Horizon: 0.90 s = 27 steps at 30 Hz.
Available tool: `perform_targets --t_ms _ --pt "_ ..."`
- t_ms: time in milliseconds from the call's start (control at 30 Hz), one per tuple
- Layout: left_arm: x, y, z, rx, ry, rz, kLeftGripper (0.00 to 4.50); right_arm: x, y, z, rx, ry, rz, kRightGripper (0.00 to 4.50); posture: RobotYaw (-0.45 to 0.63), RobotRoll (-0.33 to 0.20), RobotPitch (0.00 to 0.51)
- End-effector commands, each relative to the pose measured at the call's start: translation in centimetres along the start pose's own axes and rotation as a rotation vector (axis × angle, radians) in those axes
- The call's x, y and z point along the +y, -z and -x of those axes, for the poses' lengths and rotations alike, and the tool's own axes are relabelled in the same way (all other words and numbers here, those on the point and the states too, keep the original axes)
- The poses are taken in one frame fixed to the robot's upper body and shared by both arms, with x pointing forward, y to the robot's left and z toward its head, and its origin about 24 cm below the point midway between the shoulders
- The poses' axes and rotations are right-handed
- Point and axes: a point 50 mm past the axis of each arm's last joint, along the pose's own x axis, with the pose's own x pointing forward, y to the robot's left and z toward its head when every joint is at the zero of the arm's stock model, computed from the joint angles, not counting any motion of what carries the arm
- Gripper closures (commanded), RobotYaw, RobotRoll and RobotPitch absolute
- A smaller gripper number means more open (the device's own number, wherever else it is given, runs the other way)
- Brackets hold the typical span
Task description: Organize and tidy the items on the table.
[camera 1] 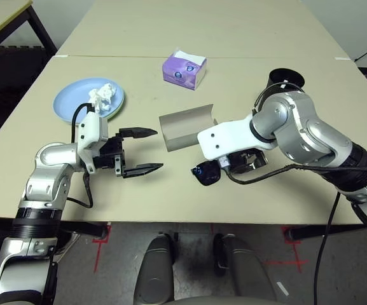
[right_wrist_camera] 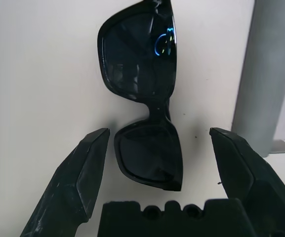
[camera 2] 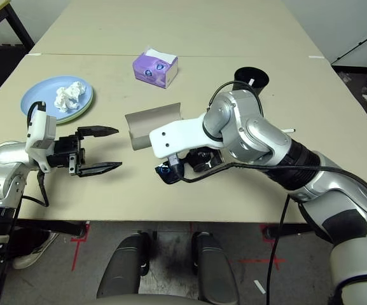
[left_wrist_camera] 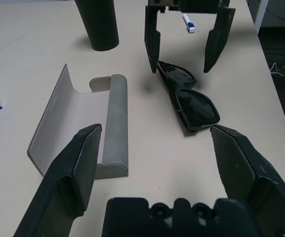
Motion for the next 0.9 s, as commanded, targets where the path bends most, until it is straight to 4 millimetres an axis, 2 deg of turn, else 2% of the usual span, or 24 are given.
perform_targets --t_ms 33,433,900 --pt "-0.6 0.2 -0.5 0.007 0.027 0.001 0.02 0.5 -0.4 -0.4 0.011 -0.024 0.015 0.0 0.01 0.0 0.173" --pt "-0.7 0.3 -0.6 0.006 0.024 0.002 0.02 0.2 -1.4 -0.7 0.003 -0.013 0.06 0.0 0.01 0.0 0.17" --pt "-0.6 0.2 -0.5 0.012 0.021 0.001 0.02 0.0 -1.2 -2.0 0.038 0.01 0.118 0.0 0.02 0.0 0.161"
